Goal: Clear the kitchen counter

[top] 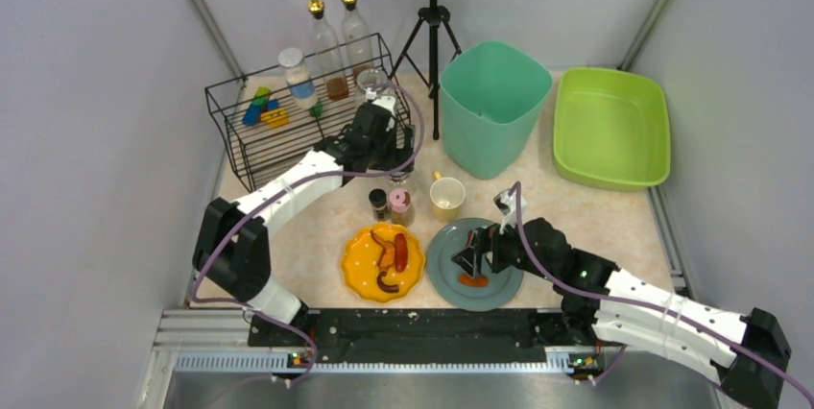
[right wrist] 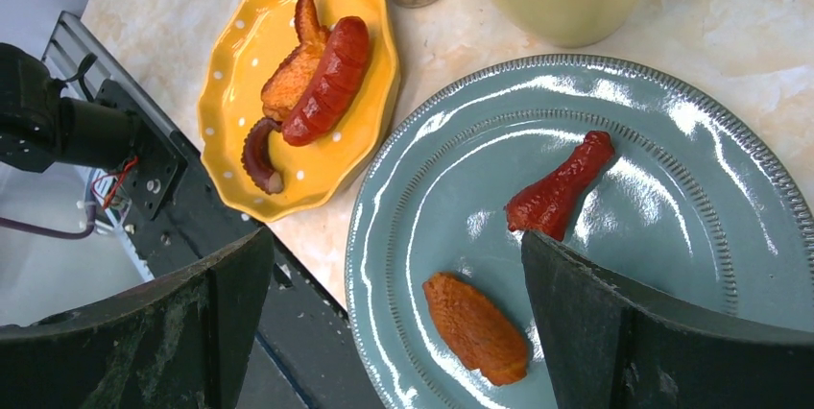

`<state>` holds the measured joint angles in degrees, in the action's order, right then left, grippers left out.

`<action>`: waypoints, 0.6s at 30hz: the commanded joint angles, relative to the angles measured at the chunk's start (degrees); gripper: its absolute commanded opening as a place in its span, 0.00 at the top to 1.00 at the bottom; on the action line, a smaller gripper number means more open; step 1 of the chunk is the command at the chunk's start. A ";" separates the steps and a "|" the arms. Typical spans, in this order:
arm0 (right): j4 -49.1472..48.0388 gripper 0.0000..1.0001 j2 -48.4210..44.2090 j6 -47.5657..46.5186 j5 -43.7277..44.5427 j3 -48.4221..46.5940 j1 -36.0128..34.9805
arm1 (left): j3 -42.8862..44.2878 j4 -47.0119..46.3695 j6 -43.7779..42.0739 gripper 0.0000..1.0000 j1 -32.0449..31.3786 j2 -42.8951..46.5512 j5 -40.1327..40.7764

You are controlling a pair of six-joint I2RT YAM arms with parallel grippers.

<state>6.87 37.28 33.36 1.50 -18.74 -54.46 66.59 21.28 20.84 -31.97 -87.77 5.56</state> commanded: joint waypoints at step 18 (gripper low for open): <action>-3.66 0.01 1.31 0.77 -0.32 0.77 0.06 | 11.38 9.68 -1.15 0.14 -2.07 -10.88 3.34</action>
<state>5.50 38.24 33.69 1.41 -17.98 -54.46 75.85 29.43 19.81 -33.39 -99.33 7.18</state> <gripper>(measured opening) 0.988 0.879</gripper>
